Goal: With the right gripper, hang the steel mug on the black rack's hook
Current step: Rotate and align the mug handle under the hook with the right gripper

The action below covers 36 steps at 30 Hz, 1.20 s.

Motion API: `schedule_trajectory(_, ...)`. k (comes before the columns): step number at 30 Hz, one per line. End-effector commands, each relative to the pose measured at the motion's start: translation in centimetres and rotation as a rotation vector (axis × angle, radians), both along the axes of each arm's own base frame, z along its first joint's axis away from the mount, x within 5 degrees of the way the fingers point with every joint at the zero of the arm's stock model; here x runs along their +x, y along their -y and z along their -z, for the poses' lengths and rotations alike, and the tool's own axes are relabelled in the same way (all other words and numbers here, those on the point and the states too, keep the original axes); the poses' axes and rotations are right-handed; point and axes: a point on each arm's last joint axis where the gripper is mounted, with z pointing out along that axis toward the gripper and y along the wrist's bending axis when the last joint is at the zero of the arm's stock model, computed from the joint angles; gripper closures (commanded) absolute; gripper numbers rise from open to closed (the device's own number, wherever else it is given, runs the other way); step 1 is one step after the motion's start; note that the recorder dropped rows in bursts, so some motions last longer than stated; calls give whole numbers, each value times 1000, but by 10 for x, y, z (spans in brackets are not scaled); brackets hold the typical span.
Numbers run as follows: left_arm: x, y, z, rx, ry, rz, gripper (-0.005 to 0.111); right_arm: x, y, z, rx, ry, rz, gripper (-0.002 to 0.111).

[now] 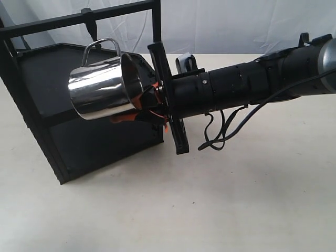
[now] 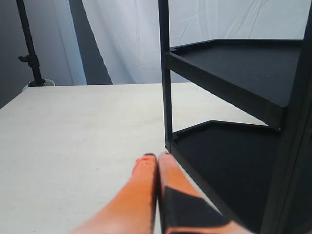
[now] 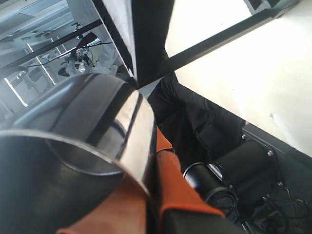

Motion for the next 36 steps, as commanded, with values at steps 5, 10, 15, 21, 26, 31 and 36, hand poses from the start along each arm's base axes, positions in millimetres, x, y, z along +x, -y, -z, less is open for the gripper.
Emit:
schedule_trajectory(5, 0, 0, -1, -3, 9, 1, 105, 1, 0, -1, -10, 20, 8, 109)
schedule_trajectory(10, 0, 0, -1, -3, 9, 1, 105, 1, 0, 0, -14, 37, 4, 109)
schedule_trajectory(15, 0, 0, -1, -3, 9, 1, 105, 1, 0, 0, -20, 44, 0, 109)
schedule_trajectory(21, 0, 0, -1, -3, 9, 1, 105, 1, 0, 0, -21, 49, 0, 109)
schedule_trajectory(26, 0, 0, -1, -3, 9, 1, 105, 1, 0, 0, -18, 66, -7, 107)
schedule_trajectory(31, 0, 0, -1, -3, 9, 1, 105, 2, 0, -1, -2, 74, 0, 84)
schedule_trajectory(36, 0, 0, -1, -3, 9, 1, 105, 2, 0, -1, -2, 76, 0, 83)
